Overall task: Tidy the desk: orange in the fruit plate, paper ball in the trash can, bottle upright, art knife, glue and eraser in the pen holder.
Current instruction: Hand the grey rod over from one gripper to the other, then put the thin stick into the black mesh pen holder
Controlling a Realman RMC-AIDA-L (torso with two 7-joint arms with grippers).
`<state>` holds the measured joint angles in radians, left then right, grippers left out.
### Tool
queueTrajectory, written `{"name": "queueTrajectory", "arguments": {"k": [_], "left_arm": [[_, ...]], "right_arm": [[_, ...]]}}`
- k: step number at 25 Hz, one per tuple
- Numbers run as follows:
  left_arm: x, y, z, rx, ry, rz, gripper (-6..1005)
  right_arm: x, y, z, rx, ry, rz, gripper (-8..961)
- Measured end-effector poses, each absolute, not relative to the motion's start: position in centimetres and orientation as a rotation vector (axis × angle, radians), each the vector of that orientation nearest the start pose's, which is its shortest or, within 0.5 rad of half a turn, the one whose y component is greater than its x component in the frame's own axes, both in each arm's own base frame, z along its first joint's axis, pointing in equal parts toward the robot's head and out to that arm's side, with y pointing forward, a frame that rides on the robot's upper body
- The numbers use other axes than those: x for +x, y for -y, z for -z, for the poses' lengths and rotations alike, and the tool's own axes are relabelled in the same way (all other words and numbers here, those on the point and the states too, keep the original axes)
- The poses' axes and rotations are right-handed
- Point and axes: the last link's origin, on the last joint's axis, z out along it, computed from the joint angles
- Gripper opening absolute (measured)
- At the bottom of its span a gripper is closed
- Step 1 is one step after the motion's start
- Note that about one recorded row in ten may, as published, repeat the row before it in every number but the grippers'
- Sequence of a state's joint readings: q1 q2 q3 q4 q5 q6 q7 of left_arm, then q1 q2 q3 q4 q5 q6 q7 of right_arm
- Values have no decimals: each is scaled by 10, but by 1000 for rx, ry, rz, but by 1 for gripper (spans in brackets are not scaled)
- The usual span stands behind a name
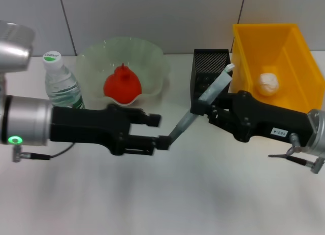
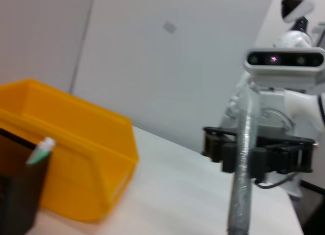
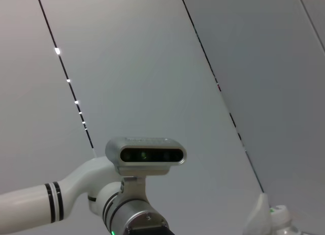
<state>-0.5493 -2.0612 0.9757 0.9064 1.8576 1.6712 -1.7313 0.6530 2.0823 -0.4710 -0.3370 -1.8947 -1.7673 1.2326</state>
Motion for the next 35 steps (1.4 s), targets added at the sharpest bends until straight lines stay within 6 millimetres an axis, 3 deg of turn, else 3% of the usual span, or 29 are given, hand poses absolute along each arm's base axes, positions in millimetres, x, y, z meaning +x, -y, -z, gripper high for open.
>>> {"name": "queueTrajectory", "arguments": {"k": [5, 7, 8, 9, 10, 12, 17, 21, 25, 35], "left_arm": [[-221, -329, -25, -2852, 655, 725, 746], [-235, -323, -30, -2800, 663, 740, 841], [-235, -323, -30, -2800, 663, 740, 845], [-255, -312, -36, -2722, 681, 761, 848], [-260, -308, -37, -2707, 691, 765, 852], [-277, -295, -38, -2653, 727, 793, 859], [-290, -278, -39, -2629, 731, 832, 859], [-293, -272, -39, -2628, 733, 835, 859], [-295, -269, -39, -2628, 743, 837, 859], [-294, -270, -39, -2633, 739, 843, 859]], "right_arm": [[217, -333, -11, -2606, -547, -1287, 140], [215, -345, -37, -2574, -508, -1220, 140], [215, -345, -37, -2574, -508, -1220, 140], [209, -355, -55, -2555, -486, -1165, 140], [209, -355, -55, -2555, -486, -1165, 140], [195, -373, -77, -2521, -464, -1089, 140], [167, -401, -95, -2477, -446, -974, 141], [154, -418, -92, -2467, -475, -862, 141], [142, -439, -73, -2451, -532, -666, 141], [150, -454, -39, -2416, -595, -472, 140]]}}
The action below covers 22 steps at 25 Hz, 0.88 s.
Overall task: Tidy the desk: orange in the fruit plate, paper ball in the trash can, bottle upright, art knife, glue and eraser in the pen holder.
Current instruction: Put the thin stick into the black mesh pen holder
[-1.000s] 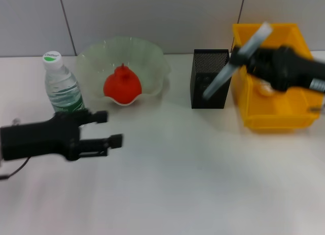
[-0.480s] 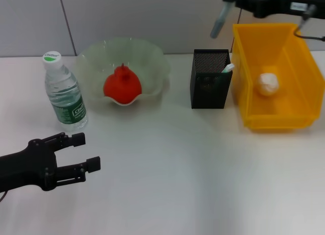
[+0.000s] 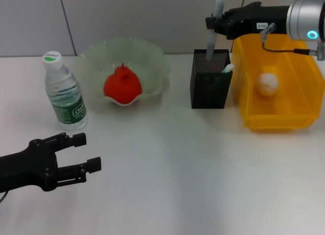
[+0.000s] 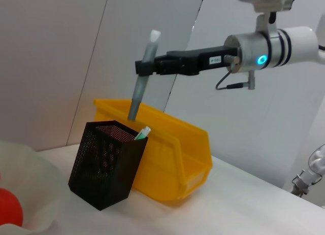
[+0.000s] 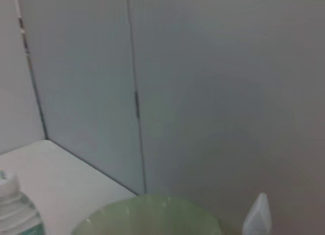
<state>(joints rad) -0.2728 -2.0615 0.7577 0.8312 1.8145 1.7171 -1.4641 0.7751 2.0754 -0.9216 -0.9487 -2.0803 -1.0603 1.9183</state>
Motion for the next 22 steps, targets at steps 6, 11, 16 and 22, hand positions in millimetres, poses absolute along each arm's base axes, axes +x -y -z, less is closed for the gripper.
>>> {"name": "queueTrajectory", "arguments": {"k": [6, 11, 16, 22], "left_arm": [[-293, -272, -39, -2632, 739, 842, 859], [-293, -273, -39, -2629, 736, 838, 859], [-292, -275, -38, -2626, 735, 836, 859], [-291, -276, -37, -2630, 736, 842, 859]], "right_arm": [[159, -459, -32, -2383, -594, -441, 139], [166, -461, -24, -2376, -604, -414, 139], [171, -461, -18, -2374, -596, -396, 152], [175, -459, -9, -2388, -595, -401, 190]]}}
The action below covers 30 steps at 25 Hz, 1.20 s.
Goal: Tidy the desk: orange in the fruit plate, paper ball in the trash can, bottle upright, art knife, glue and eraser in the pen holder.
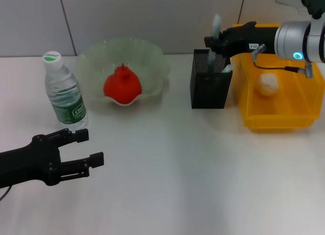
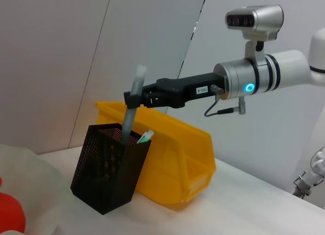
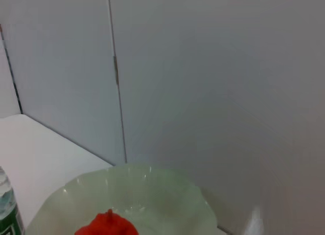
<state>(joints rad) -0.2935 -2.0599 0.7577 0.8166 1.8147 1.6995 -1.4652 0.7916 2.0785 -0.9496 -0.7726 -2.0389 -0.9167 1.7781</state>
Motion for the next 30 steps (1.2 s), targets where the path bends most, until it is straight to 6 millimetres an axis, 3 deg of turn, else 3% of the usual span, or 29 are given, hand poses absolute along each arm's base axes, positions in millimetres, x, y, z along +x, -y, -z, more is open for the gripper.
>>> {"name": "queueTrajectory", "arguments": {"k": [4, 13, 15, 16, 17, 18, 20, 21, 25, 30], "left_arm": [[-291, -277, -37, -2631, 735, 842, 859], [-295, -278, -45, -2588, 739, 856, 859], [-298, -275, -50, -2564, 735, 869, 859], [-298, -275, -50, -2564, 735, 869, 859], [-299, -274, -51, -2560, 728, 875, 859], [-300, -271, -53, -2556, 705, 897, 859], [-302, -263, -58, -2541, 651, 989, 859], [-302, -263, -58, -2541, 651, 989, 859], [-309, -262, -68, -2551, 689, 1011, 859], [-313, -258, -66, -2641, 723, 927, 859]], "right_arm": [[176, -458, -8, -2390, -603, -400, 216], [178, -447, -25, -2393, -620, -493, 485], [173, -427, -40, -2456, -593, -585, 570], [173, -427, -40, -2456, -593, -585, 612], [173, -409, -46, -2521, -568, -627, 654], [173, -409, -46, -2521, -568, -627, 657], [178, -382, -47, -2638, -532, -667, 663], [178, -382, -47, -2638, -532, -667, 666], [195, -345, -36, -2810, -441, -693, 737], [212, -326, -21, -2874, -403, -709, 827]]}}
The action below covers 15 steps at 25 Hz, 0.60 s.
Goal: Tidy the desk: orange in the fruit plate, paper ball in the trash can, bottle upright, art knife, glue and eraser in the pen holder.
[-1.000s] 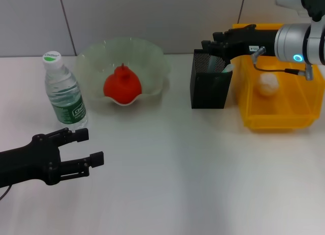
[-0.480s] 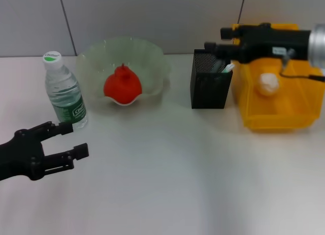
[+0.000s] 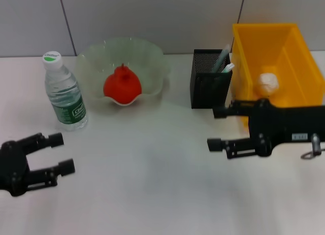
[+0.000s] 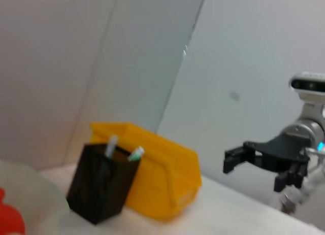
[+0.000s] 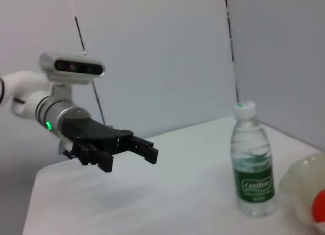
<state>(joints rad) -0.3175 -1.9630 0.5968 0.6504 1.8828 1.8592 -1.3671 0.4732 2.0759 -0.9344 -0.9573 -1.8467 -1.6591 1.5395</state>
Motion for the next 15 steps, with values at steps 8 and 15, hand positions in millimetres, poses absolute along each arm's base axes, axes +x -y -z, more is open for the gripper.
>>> {"name": "queueTrajectory", "arguments": {"k": [8, 15], "left_arm": [[-313, -246, -65, -2769, 722, 894, 859], [-313, -251, -69, -2850, 756, 801, 859]], "right_arm": [[221, -314, -6, -2951, -415, -744, 827], [228, -308, -6, -2981, -421, -701, 827]]}}
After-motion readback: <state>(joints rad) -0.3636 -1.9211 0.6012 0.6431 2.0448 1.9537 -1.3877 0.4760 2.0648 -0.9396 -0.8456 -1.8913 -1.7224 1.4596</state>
